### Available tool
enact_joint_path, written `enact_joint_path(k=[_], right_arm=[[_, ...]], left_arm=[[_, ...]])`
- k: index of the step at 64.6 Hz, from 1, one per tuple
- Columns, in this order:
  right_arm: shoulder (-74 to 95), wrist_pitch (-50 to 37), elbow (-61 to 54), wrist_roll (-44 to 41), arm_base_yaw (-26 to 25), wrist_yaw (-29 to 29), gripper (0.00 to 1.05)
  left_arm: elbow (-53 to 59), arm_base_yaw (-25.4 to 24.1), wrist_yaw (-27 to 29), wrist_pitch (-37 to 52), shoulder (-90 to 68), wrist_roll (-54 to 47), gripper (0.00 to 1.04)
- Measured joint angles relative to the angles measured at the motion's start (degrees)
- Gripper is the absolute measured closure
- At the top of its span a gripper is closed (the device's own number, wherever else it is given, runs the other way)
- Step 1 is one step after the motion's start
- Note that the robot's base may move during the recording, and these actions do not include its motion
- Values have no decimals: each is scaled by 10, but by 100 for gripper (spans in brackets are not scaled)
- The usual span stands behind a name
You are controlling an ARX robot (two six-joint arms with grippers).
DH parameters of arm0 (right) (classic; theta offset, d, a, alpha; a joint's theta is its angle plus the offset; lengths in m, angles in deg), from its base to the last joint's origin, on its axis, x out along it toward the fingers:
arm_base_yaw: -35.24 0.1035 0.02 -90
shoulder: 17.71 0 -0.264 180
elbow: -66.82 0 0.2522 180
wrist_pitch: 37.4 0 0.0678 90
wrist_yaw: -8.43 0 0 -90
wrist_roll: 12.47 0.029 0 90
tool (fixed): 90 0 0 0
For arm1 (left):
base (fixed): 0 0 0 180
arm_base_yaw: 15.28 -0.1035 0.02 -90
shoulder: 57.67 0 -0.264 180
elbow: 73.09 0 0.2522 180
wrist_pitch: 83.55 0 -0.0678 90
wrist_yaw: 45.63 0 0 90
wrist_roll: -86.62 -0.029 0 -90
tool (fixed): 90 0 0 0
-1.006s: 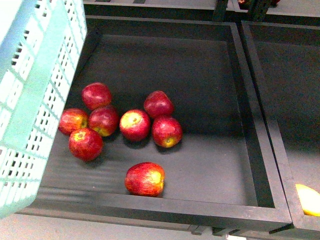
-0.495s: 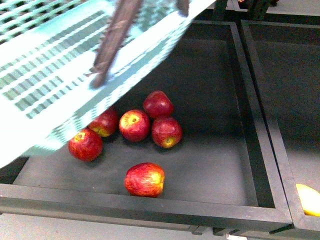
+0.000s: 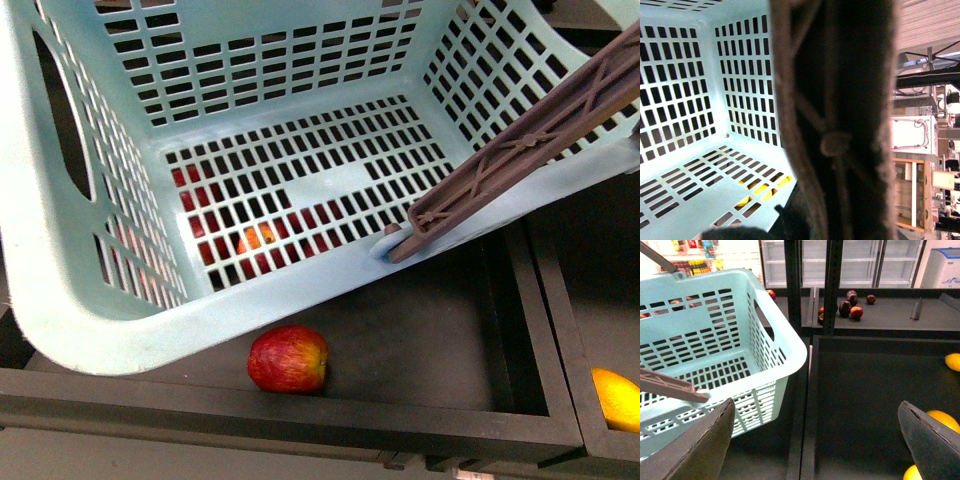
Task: Pick lemon and mango into basket
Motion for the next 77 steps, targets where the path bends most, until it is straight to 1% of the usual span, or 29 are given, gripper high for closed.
enact_joint_path(k=[2, 4, 7, 11, 16, 21, 28, 34, 40, 48, 55, 58, 77], right_arm=[[45, -3, 10, 7, -25, 27, 9], [93, -22, 19, 11, -52, 37, 9], [173, -78, 33, 12, -92, 42, 9], [259, -146, 52, 12, -124, 40, 9], [408, -263, 94, 6, -160, 15, 9], [549, -352, 145, -8, -181, -11, 9], [739, -430, 222, -47, -202, -38, 9], [873, -441, 280, -92, -216, -38, 9], [994, -424, 336, -150, -232, -34, 9], [1090, -400, 385, -206, -247, -28, 9], [1174, -392, 429, -290, -260, -26, 9], [1200, -392, 444, -314, -263, -33, 9], [1281, -370, 504, -350, -262, -42, 9]], left_arm=[[0, 0, 3, 0, 0, 0, 100], [0, 0, 3, 0, 0, -1, 100], [0, 0, 3, 0, 0, -2, 100], [0, 0, 2, 0, 0, -1, 100], [0, -1, 1, 0, 0, -1, 100], [0, 0, 0, 0, 1, -2, 100], [0, 0, -1, 0, 1, -1, 100], [0, 0, 0, 0, 1, -1, 100], [0, -1, 2, 0, 1, -1, 100], [0, -1, 1, 0, 1, -1, 100], [0, 0, -1, 0, 1, -1, 100], [0, 0, -1, 0, 1, -1, 100], [0, -1, 2, 0, 1, -1, 100]])
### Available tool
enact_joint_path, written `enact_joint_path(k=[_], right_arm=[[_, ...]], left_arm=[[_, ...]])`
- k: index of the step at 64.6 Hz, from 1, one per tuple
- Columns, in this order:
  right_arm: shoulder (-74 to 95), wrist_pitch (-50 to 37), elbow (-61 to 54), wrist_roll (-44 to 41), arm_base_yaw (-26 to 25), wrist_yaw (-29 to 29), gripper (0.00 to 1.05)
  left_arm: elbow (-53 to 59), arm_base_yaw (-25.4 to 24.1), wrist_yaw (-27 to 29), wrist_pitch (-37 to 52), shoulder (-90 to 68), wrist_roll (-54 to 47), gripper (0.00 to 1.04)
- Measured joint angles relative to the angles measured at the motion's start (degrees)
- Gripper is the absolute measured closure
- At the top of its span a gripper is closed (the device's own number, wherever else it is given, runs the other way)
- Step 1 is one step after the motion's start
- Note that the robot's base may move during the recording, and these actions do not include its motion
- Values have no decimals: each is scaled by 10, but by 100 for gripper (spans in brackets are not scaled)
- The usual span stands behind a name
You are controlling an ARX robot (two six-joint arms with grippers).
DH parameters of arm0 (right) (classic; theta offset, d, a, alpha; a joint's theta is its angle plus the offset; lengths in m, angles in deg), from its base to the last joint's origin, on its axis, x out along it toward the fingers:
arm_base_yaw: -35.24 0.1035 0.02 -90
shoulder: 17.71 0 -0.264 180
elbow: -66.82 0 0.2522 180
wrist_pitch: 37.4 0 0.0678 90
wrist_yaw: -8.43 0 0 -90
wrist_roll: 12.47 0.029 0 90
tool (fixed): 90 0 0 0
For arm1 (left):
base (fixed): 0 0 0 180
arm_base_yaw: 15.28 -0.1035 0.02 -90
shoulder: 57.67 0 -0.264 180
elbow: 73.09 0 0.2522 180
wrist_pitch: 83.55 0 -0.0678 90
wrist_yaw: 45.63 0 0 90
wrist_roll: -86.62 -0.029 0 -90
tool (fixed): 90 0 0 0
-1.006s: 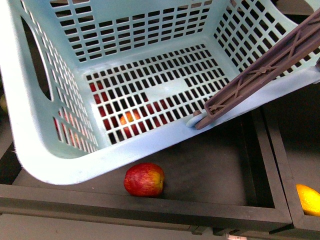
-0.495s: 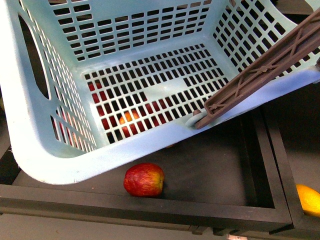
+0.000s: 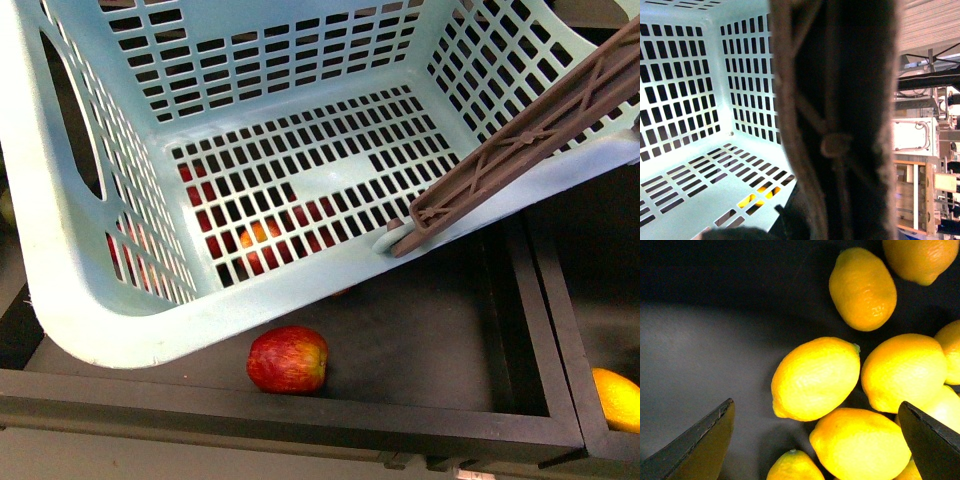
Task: Pick lemon and mango into basket
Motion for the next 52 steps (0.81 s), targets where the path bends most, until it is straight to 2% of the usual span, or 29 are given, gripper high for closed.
enact_joint_path(k=[29, 52], right_arm=[[57, 45, 86, 2, 6, -18, 9], [95, 85, 141, 33, 6, -21, 9]], left_arm=[[0, 0, -2, 0, 0, 0, 100], [0, 0, -2, 0, 0, 0, 100]])
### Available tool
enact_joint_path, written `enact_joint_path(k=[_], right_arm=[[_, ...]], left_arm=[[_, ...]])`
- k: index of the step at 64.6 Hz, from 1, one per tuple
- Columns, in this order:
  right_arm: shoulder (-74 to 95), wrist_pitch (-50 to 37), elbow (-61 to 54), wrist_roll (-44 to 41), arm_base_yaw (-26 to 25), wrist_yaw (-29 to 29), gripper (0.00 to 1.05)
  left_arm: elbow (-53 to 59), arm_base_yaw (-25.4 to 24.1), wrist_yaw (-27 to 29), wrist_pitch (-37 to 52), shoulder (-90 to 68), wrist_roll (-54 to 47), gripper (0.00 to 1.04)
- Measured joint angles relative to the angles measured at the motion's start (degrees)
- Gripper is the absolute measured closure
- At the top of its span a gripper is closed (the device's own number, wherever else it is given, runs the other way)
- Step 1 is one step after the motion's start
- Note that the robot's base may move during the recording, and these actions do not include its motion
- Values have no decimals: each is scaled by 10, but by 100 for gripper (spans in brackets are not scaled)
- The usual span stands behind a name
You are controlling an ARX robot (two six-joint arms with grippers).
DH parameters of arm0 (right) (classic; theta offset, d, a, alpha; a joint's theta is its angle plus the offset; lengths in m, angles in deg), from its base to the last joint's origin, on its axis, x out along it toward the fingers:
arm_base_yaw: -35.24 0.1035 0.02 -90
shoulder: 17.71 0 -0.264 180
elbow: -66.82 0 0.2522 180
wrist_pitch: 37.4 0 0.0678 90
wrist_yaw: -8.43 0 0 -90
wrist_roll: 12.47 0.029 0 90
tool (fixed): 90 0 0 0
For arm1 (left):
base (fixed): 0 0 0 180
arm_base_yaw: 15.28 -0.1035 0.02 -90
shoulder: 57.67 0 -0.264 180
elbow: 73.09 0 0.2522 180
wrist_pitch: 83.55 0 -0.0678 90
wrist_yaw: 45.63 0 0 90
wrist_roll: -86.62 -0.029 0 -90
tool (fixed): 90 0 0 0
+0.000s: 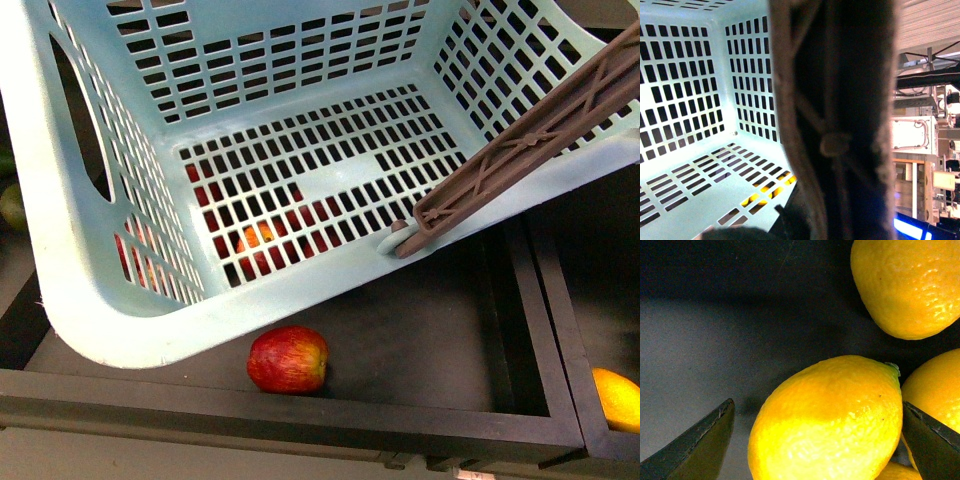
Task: Pick lemon and mango into basket
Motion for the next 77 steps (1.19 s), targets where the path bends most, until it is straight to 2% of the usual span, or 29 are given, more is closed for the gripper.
enact_joint_path(k=[33, 43, 49, 64, 77], right_arm=[[16, 26, 16, 13, -11, -8, 9], [16, 26, 16, 17, -11, -7, 29], [16, 27, 16, 25, -11, -2, 37], [14, 27, 14, 42, -11, 9, 40], [-24, 7, -30, 42, -14, 54, 40]], left_arm=[[0, 0, 1, 0, 0, 0, 100], [0, 0, 0, 0, 0, 0, 100], [0, 0, 0, 0, 0, 0, 100], [0, 0, 0, 0, 0, 0, 100], [0, 0, 0, 0, 0, 0, 100]])
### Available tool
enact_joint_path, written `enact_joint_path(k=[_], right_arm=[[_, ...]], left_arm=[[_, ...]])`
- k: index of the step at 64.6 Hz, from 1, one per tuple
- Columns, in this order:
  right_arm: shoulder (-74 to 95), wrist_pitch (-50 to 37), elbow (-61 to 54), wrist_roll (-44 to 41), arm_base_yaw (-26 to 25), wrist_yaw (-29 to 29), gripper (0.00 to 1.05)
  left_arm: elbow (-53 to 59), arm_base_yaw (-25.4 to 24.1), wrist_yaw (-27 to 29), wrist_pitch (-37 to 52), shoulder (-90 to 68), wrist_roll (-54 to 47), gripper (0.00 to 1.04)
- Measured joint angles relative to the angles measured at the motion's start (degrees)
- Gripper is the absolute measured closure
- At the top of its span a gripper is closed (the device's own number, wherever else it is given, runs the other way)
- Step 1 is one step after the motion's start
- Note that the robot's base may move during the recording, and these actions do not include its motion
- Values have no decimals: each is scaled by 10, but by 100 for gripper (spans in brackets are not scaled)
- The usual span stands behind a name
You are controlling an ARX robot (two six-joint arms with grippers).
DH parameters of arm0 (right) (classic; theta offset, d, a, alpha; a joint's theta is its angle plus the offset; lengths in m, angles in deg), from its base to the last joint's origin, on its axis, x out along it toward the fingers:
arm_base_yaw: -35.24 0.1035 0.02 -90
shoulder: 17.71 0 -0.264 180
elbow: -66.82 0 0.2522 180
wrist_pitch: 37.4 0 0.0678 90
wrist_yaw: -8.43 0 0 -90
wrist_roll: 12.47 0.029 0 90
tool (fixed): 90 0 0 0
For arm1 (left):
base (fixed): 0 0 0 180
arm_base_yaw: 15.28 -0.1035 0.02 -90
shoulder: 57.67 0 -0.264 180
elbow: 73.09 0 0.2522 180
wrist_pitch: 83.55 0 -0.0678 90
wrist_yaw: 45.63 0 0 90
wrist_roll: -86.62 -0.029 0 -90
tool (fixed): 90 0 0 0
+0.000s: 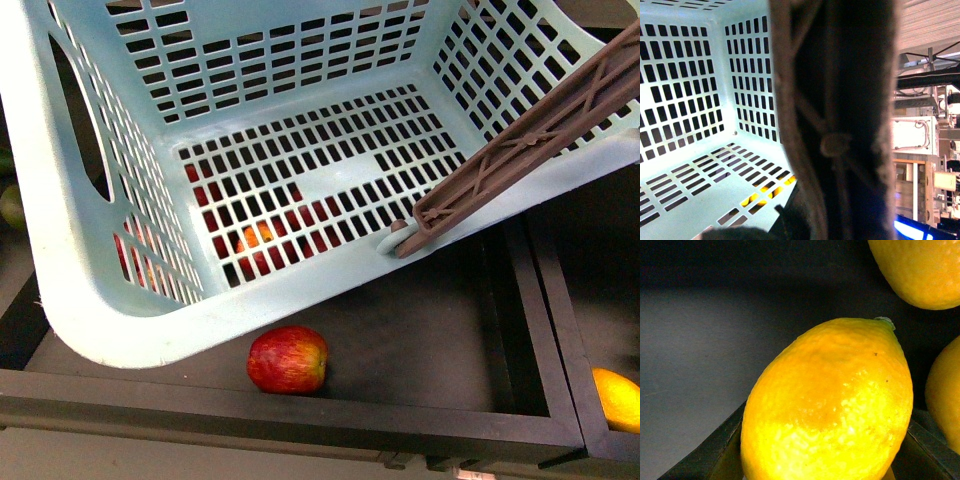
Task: Pick lemon and mango into basket
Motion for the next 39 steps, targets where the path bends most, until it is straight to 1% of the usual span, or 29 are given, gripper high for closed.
enact_joint_path(k=[9, 17, 18, 20, 23, 28, 31, 36, 39], right_arm=[[-80, -22, -59, -17, -9, 56, 40], [-192, -27, -123, -28, -16, 131, 40], [-217, -26, -136, -29, -17, 147, 40], [-243, -22, -149, -29, -19, 159, 40], [-296, -11, -173, -28, -20, 197, 40], [-430, 21, -225, -7, -16, 277, 40], [-483, 35, -239, 10, -10, 305, 40], [-556, 43, -254, 44, 7, 339, 40], [-589, 43, -258, 61, 19, 343, 40]], left_arm=[[0, 0, 0, 0, 0, 0, 100], [0, 0, 0, 0, 0, 0, 100], [0, 0, 0, 0, 0, 0, 100], [0, 0, 0, 0, 0, 0, 100], [0, 0, 0, 0, 0, 0, 100], [0, 0, 0, 0, 0, 0, 100], [0, 0, 0, 0, 0, 0, 100], [0, 0, 0, 0, 0, 0, 100], [0, 0, 0, 0, 0, 0, 100]])
